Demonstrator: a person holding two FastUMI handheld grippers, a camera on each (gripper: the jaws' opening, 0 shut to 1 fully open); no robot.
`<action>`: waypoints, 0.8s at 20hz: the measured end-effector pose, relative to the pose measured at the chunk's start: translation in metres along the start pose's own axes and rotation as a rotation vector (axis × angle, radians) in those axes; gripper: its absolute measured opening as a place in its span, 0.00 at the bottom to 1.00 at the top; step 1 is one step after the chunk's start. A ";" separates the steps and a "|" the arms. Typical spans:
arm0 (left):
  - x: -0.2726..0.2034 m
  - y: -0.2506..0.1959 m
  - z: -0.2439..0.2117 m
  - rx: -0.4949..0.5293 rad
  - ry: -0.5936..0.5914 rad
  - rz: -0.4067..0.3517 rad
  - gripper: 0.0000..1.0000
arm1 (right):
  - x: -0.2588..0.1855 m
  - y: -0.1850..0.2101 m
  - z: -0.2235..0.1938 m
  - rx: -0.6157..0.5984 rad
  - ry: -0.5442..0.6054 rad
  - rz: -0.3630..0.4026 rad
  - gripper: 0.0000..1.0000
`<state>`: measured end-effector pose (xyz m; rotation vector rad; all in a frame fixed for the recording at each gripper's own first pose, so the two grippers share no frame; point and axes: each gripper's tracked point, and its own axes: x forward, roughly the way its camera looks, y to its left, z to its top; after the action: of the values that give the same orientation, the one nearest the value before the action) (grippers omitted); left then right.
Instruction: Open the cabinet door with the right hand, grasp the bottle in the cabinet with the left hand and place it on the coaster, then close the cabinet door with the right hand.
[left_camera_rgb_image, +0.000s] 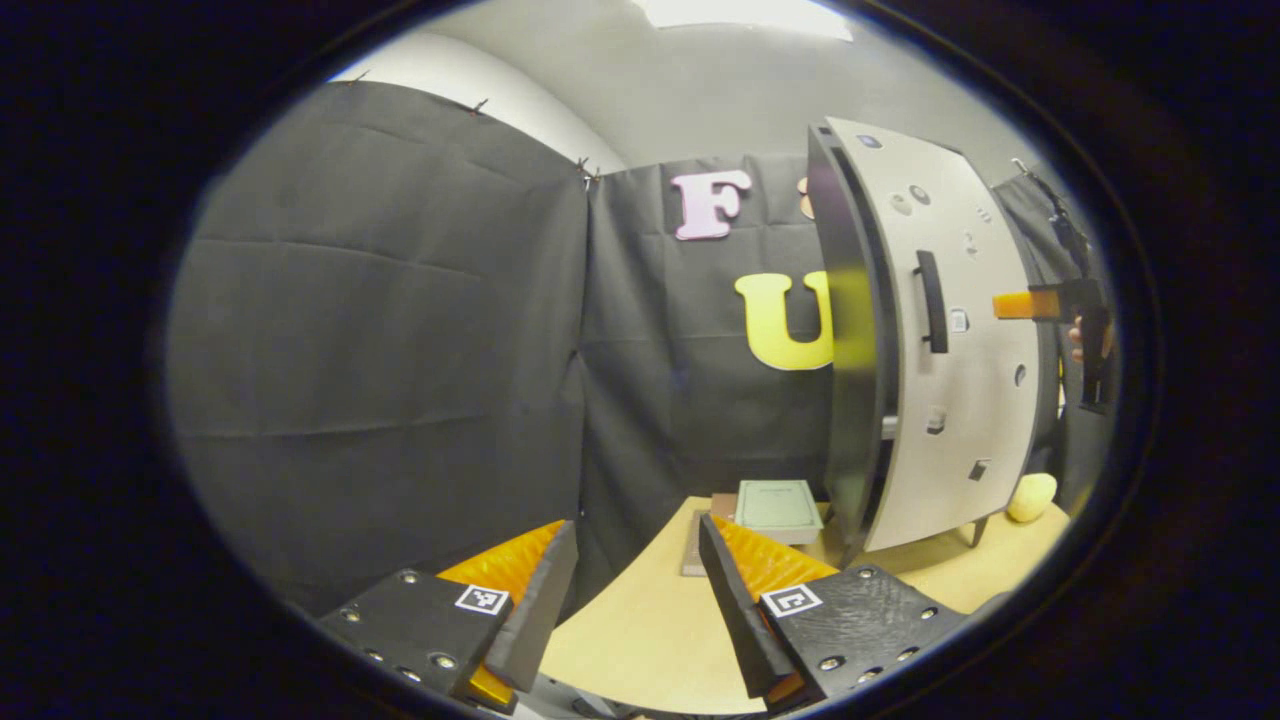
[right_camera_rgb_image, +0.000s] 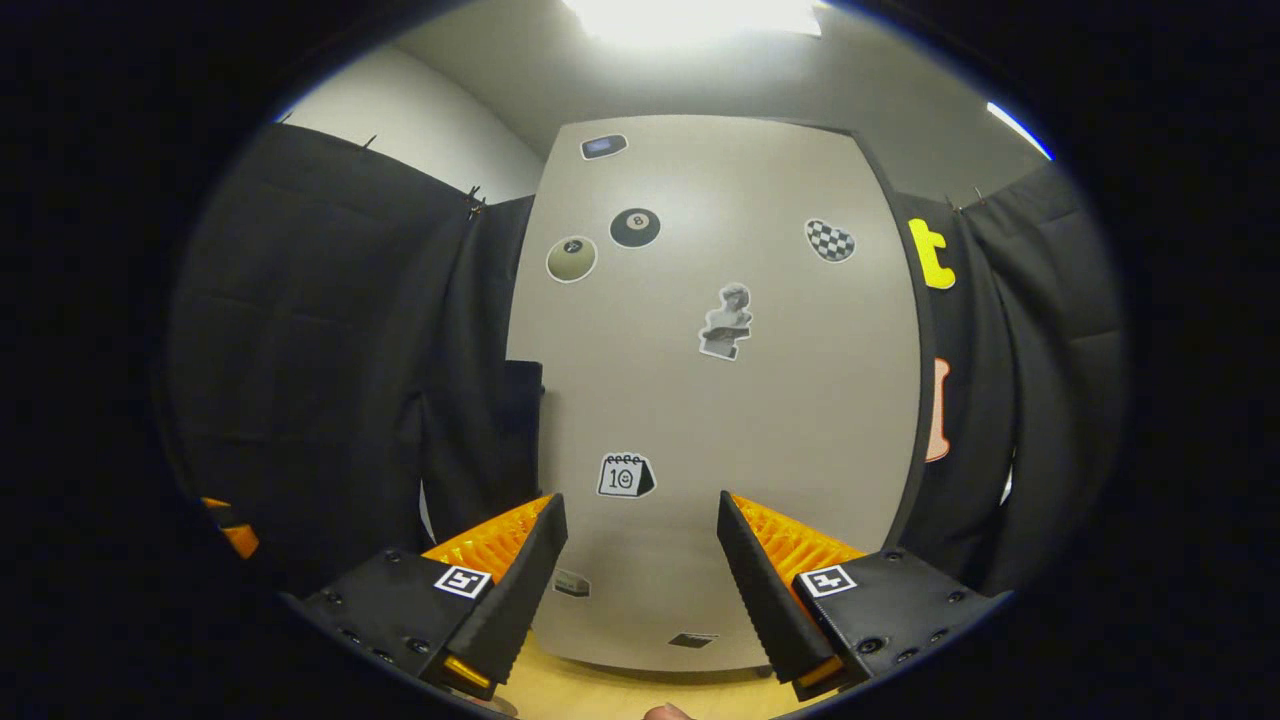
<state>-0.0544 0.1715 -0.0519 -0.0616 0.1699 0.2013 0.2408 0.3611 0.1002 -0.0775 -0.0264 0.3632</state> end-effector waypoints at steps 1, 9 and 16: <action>0.001 -0.013 0.007 0.004 -0.012 -0.019 0.73 | -0.014 -0.004 -0.001 -0.006 0.000 0.006 0.92; 0.002 -0.141 0.062 0.014 -0.095 -0.185 0.73 | -0.108 -0.084 -0.010 -0.060 0.006 -0.077 0.98; -0.023 -0.239 0.087 0.024 -0.124 -0.284 0.73 | -0.171 -0.170 -0.029 -0.030 0.023 -0.180 0.98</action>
<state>-0.0136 -0.0602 0.0486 -0.0486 0.0384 -0.0801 0.1425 0.1398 0.0825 -0.1077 -0.0160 0.1821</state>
